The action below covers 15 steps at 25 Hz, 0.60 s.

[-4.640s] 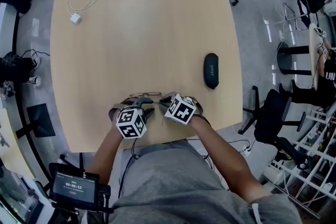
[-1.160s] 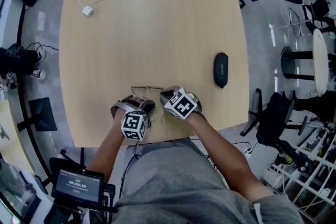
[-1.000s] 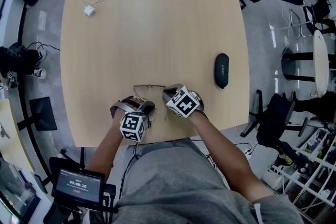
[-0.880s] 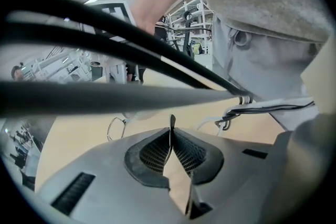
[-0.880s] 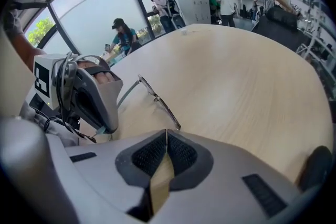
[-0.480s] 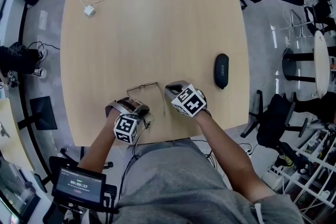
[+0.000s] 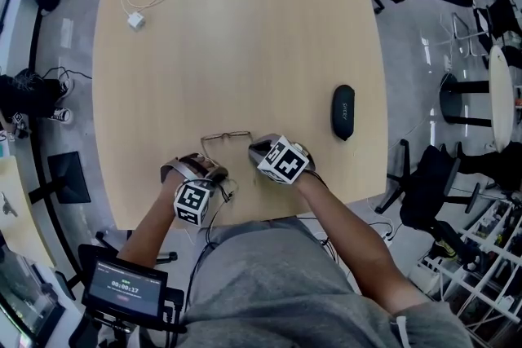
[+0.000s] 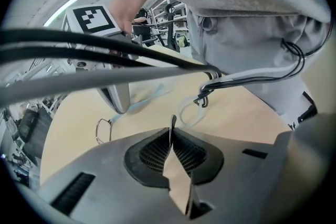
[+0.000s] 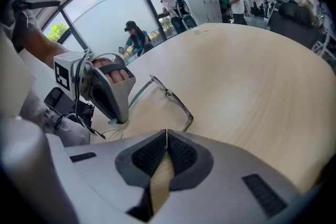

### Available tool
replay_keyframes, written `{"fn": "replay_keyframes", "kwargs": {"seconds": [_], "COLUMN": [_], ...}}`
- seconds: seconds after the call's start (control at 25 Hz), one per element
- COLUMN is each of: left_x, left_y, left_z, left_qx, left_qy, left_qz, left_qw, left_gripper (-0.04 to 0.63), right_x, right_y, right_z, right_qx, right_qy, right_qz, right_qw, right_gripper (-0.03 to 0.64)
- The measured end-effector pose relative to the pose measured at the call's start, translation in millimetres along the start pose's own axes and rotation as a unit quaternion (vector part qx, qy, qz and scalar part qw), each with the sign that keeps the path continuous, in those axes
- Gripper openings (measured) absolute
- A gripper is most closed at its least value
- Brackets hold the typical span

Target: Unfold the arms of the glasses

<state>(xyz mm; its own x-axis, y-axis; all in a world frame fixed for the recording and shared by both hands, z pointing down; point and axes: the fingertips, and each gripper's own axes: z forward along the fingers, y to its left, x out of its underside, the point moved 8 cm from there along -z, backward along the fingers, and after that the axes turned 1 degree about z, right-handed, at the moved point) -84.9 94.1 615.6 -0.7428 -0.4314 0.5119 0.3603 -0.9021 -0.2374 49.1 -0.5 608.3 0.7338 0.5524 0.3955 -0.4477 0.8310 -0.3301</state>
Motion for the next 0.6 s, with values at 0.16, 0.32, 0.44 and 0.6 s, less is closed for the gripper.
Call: {"fn": "replay_keyframes", "kwargs": {"seconds": [0.16, 0.32, 0.44, 0.6], "left_x": [-0.8, -2.4, -1.1, -1.5], "left_y": [-2.6, -3.5, -4.0, 0.0], "left_z": [-0.8, -2.4, -0.7, -4.3], "left_qx": [0.013, 0.024, 0.033, 0.034], "left_qy": [-0.003, -0.005, -0.008, -0.009], "left_qz": [-0.001, 0.002, -0.005, 0.003], "left_qw": [0.9999, 0.9997, 0.9994, 0.9994], "left_gripper": [0.02, 0.02, 0.02, 0.02], "right_x": [1.3, -1.0, -1.4, -3.0], "right_y": [-4.4, -9.3, -13.9, -16.1], "right_z": [-5.0, -8.9, -12.3, -15.5], "right_qx": [0.01, 0.014, 0.012, 0.007], "right_qy": [0.004, 0.0, -0.005, -0.013], "right_qz": [-0.002, 0.002, 0.006, 0.013], "right_qw": [1.0, 1.0, 1.0, 1.0], "right_gripper": [0.011, 0.011, 0.011, 0.009]}}
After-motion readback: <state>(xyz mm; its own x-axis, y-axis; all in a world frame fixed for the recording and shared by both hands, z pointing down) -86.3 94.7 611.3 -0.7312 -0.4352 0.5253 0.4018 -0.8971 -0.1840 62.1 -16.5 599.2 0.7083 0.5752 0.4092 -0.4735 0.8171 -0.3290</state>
